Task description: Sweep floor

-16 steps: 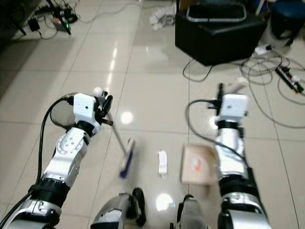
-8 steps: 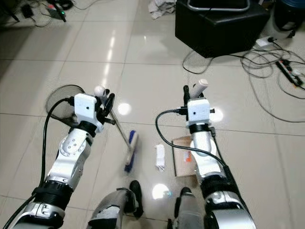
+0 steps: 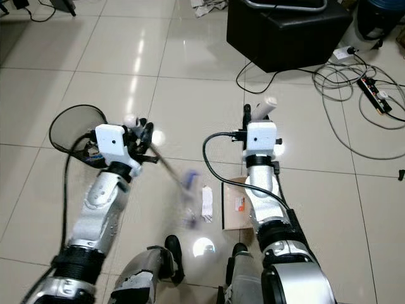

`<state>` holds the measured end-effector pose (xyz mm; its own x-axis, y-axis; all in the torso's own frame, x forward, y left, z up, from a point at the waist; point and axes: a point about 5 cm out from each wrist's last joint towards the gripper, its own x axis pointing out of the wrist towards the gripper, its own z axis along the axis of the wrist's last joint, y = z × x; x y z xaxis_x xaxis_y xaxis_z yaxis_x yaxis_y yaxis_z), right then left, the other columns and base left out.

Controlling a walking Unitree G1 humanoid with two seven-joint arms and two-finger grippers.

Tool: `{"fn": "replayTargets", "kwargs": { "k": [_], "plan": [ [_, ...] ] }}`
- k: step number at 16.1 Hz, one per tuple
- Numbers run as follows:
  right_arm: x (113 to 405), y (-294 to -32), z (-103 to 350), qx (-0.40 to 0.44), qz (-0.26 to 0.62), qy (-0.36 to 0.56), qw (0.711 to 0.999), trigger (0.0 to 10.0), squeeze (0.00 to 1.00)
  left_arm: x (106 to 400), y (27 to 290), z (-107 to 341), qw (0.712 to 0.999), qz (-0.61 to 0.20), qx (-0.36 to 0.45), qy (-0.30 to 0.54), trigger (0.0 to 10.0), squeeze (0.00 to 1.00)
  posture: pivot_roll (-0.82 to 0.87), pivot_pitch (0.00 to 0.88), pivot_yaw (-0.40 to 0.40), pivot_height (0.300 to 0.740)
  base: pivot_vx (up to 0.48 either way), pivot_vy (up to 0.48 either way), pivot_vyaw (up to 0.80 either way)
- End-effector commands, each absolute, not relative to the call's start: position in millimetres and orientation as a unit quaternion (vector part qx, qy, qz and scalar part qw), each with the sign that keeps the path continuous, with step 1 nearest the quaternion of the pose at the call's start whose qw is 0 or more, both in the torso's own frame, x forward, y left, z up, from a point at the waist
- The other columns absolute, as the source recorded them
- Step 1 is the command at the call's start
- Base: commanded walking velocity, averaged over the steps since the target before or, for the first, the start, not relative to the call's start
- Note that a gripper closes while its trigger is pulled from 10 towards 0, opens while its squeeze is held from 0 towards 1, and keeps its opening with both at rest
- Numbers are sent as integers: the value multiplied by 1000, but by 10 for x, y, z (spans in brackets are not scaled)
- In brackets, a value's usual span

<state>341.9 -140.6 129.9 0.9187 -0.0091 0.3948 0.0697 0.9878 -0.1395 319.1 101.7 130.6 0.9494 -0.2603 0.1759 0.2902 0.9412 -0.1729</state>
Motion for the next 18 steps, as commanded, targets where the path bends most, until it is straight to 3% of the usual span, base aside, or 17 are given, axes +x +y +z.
{"fn": "replayTargets", "kwargs": {
  "k": [1,8,12,13,18],
  "plan": [
    [3383,-1307,1201,-62,-13,-184,981,10000,0,3129,908,1212,975,-161,-144,-43,10000,0,125,312,76,740,0,0,0],
    [3309,-1500,1144,-61,-33,-187,980,10000,0,3130,803,1535,951,-242,-171,-87,10000,0,101,262,83,740,0,0,0],
    [3241,-1735,1097,-55,-59,-184,980,10000,0,3235,1105,1773,943,-301,-52,-131,10000,0,92,211,93,740,0,0,0],
    [3199,-1792,1080,-57,-67,-187,978,10000,0,3276,1291,1833,944,-301,-22,-135,10000,0,90,195,100,740,0,0,0],
    [3048,-1908,981,-44,-93,-184,978,10000,0,3323,1726,1988,949,-279,22,-149,10000,0,84,156,113,740,0,0,0]
  ]
}}
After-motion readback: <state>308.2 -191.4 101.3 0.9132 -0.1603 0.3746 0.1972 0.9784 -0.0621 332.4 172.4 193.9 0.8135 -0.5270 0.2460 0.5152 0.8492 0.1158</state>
